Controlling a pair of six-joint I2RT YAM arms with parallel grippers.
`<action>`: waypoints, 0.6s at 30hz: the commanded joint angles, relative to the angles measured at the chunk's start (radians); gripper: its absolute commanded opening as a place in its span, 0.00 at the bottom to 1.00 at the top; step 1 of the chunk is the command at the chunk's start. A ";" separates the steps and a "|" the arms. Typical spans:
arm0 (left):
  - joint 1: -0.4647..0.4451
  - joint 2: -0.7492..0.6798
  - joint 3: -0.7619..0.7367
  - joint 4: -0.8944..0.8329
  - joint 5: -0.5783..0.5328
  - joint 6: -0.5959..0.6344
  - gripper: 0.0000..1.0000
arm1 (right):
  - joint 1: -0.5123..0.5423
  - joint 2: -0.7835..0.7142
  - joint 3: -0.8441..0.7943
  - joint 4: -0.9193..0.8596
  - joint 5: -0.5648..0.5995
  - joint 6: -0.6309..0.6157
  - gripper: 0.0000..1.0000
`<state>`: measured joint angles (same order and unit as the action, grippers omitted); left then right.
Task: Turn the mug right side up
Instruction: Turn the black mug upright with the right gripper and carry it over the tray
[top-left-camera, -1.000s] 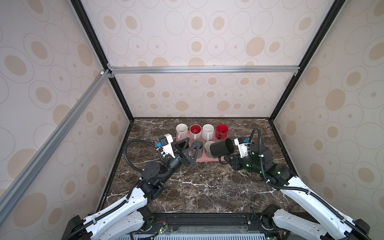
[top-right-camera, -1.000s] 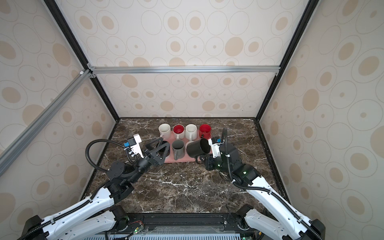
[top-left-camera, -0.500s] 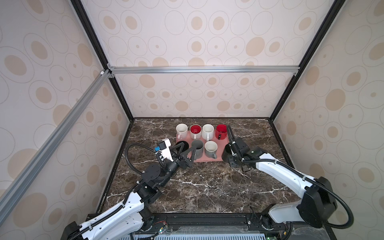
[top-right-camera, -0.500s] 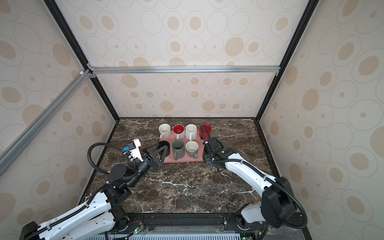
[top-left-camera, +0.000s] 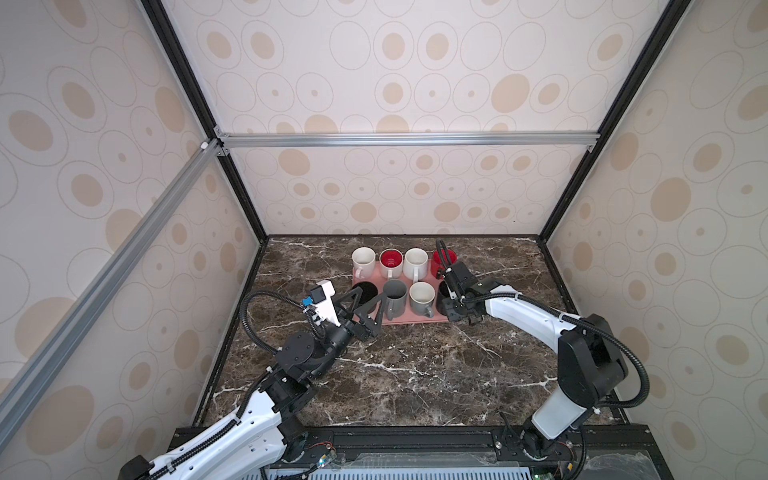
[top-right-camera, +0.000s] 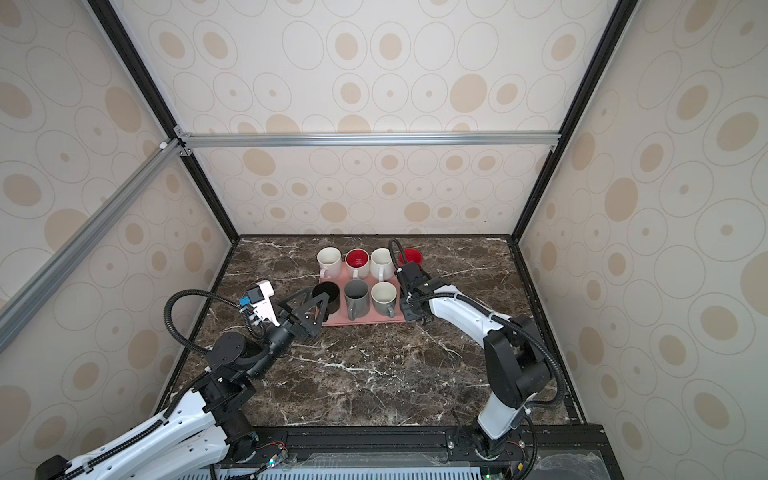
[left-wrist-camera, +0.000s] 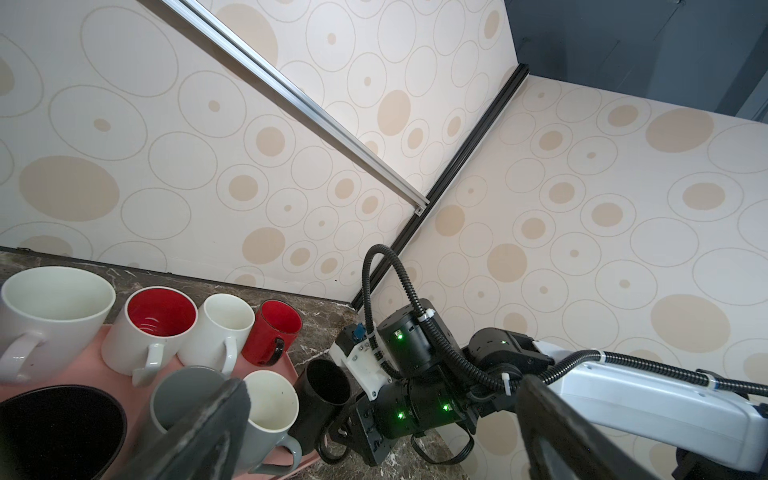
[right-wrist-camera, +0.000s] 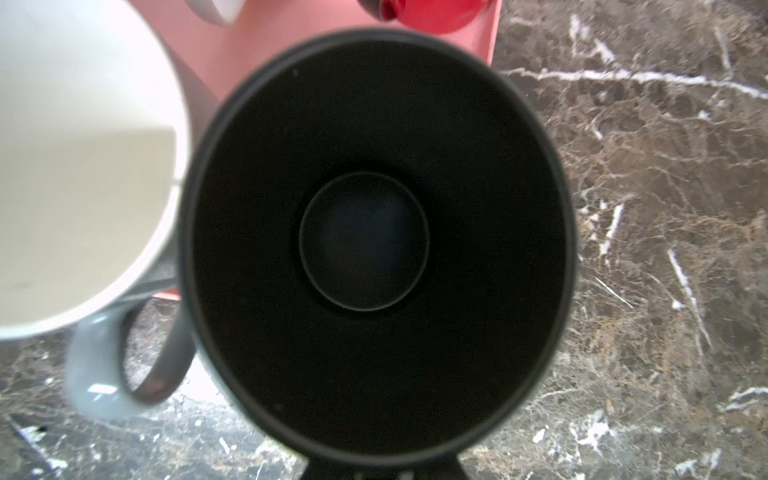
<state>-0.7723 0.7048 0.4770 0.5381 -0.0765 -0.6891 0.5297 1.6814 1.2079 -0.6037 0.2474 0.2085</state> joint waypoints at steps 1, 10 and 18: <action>0.008 -0.013 0.005 -0.010 -0.011 0.022 0.99 | -0.005 0.010 0.032 0.070 0.040 -0.025 0.00; 0.007 -0.028 0.011 -0.035 -0.012 0.020 0.99 | -0.004 0.041 0.023 0.086 0.072 -0.031 0.00; 0.007 -0.018 0.012 -0.036 -0.007 0.017 0.99 | -0.006 0.051 0.006 0.099 0.063 -0.006 0.27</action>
<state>-0.7723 0.6895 0.4770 0.4976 -0.0776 -0.6868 0.5278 1.7325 1.2076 -0.5407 0.2848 0.1898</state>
